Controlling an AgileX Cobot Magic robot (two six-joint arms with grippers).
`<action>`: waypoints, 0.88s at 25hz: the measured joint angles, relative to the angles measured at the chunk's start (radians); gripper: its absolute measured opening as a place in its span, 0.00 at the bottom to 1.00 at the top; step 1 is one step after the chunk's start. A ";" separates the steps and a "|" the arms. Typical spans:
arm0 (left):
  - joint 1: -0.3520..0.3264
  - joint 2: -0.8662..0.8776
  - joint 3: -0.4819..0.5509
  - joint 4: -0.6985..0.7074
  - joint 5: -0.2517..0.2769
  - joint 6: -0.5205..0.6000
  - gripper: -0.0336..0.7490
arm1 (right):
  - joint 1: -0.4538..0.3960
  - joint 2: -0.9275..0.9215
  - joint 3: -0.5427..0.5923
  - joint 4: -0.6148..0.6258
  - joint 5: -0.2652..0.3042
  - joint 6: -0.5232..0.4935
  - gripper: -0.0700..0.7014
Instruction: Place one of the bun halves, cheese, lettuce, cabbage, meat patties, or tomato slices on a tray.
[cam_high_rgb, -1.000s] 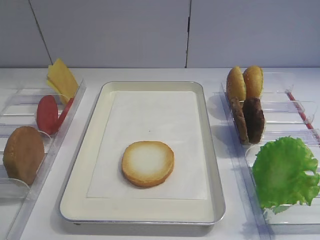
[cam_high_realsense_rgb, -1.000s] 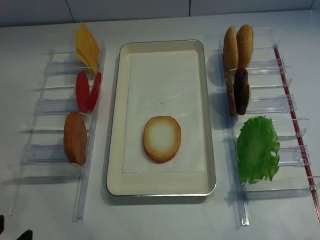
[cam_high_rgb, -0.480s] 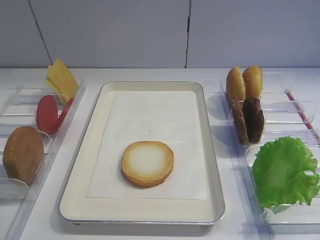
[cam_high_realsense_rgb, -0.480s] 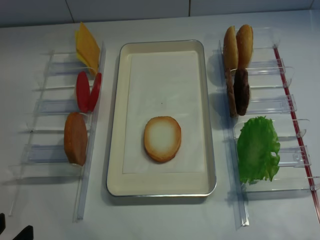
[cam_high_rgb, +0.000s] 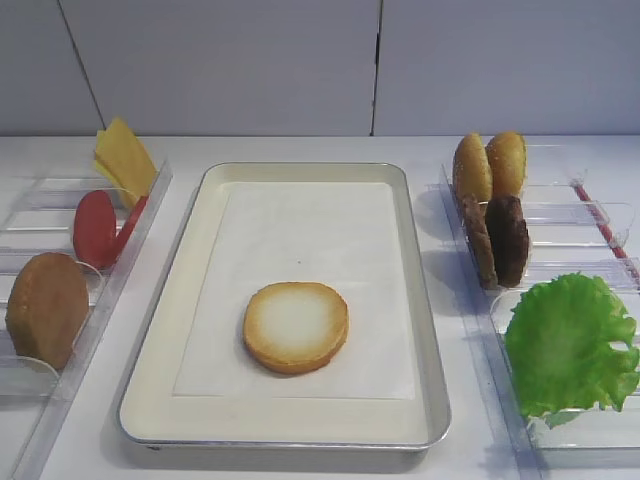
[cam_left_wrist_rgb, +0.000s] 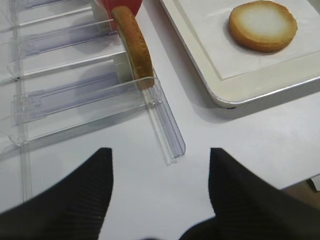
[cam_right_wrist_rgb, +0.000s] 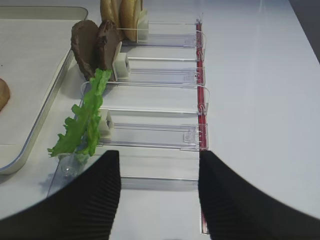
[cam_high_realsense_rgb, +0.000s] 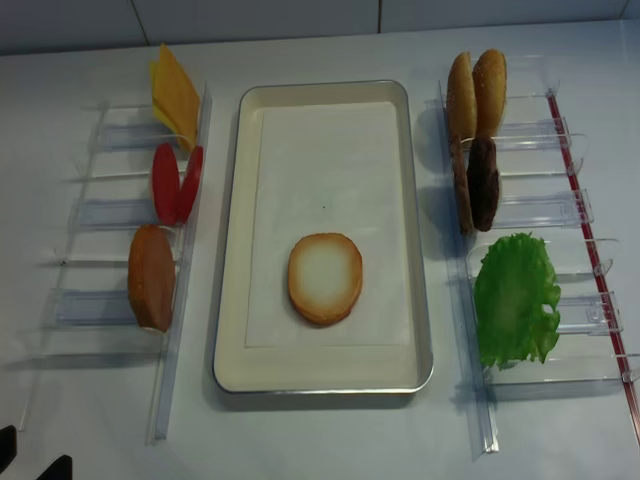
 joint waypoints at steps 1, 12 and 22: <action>0.000 0.000 0.000 0.000 0.000 0.000 0.58 | 0.000 0.000 0.000 0.000 0.000 0.000 0.61; 0.119 0.000 0.000 0.000 0.000 0.002 0.58 | 0.000 0.000 0.000 0.000 0.000 0.000 0.61; 0.271 0.000 0.000 0.000 0.000 0.003 0.58 | 0.000 0.000 0.000 0.000 0.000 0.000 0.61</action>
